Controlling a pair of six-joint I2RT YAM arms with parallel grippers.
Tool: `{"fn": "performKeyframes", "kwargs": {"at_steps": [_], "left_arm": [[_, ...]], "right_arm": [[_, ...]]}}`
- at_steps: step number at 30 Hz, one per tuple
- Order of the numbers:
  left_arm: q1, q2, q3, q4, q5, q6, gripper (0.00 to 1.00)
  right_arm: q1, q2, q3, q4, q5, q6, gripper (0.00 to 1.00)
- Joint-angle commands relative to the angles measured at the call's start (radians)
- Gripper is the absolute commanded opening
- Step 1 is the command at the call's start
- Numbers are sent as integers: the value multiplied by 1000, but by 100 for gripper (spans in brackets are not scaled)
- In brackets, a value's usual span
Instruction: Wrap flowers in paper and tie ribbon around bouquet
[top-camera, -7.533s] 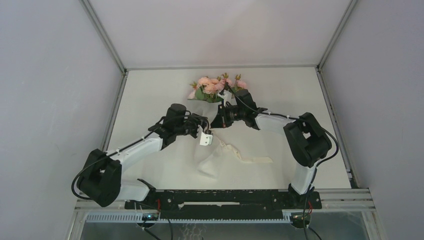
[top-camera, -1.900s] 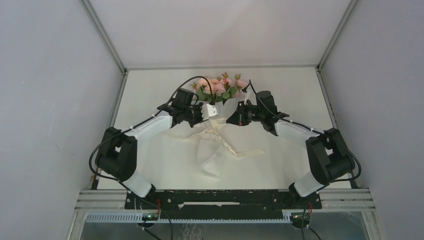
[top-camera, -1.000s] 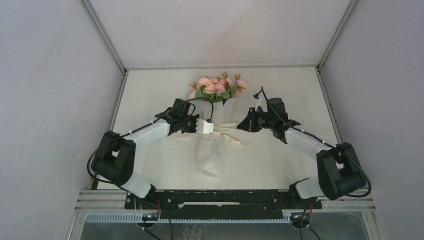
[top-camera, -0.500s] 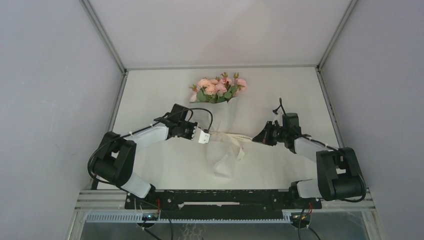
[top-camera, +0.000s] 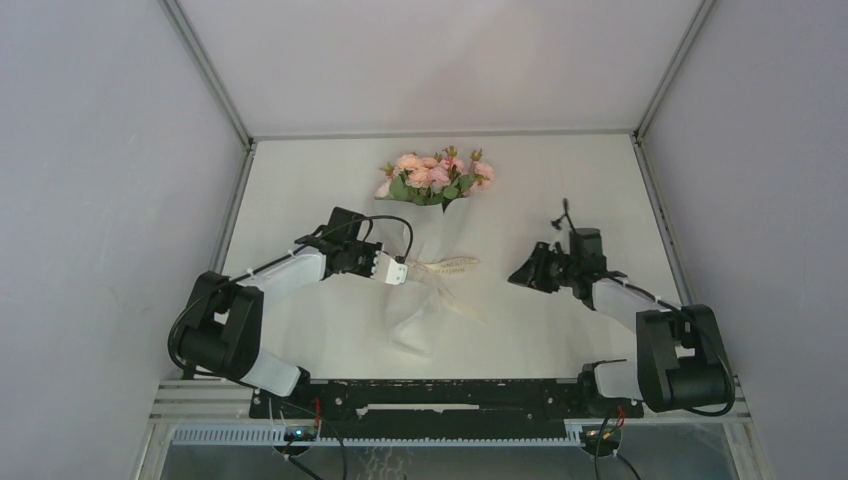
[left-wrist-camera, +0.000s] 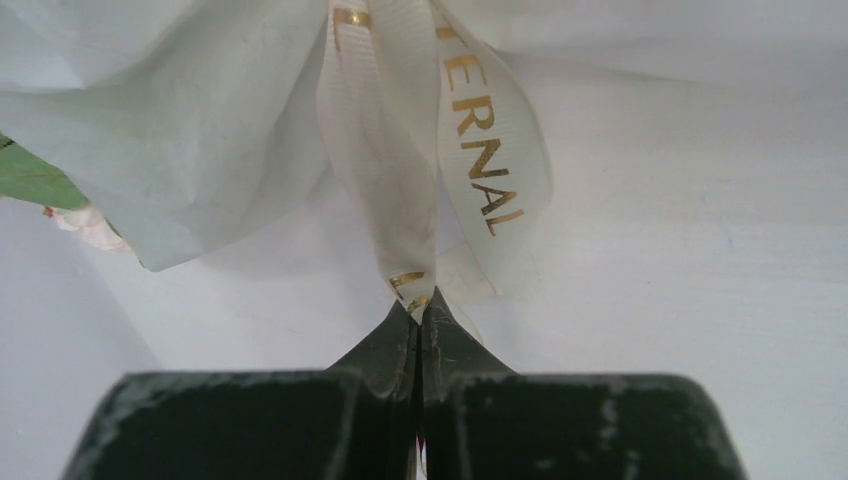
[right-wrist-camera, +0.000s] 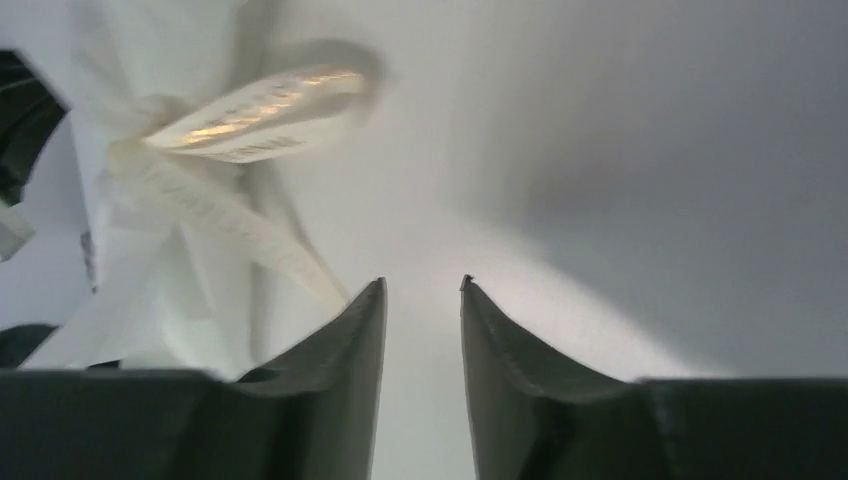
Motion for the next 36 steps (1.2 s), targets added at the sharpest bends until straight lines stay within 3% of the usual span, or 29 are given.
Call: {"fn": "performKeyframes", "kwargs": {"at_steps": [1,6,10,13,14,15,16,17,21,27,31,36], "left_arm": [[-8,-46,-14,-5,45,-15,0],[-9,-50,-18,16,59,-7,0],[-8,-48,-24,27,58,19,0],[-8,-49,-29,50,69,19,0],[-8,-50,-31,58,72,20,0],[-8,-52,-36,67,72,20,0],[-8,-52,-37,72,71,20,0],[-8,-53,-37,73,72,21,0],[-8,-57,-40,78,73,22,0],[-8,-73,-49,81,80,20,0],[3,-76,-51,88,71,20,0],[31,-84,-70,113,70,42,0]], "right_arm": [[201,42,163,13,52,-115,52],[273,230,322,49,-1,-155,67],[353,277,423,-23,20,-493,68],[349,269,419,64,-106,-649,69],[352,269,421,85,-123,-696,72],[359,275,429,90,-149,-750,89],[372,284,446,72,-163,-816,98],[386,302,470,38,-175,-875,99],[424,397,600,-208,-277,-1128,100],[480,445,648,-288,-204,-1276,97],[494,441,656,-312,-182,-1298,89],[509,470,658,-281,-146,-1190,75]]}}
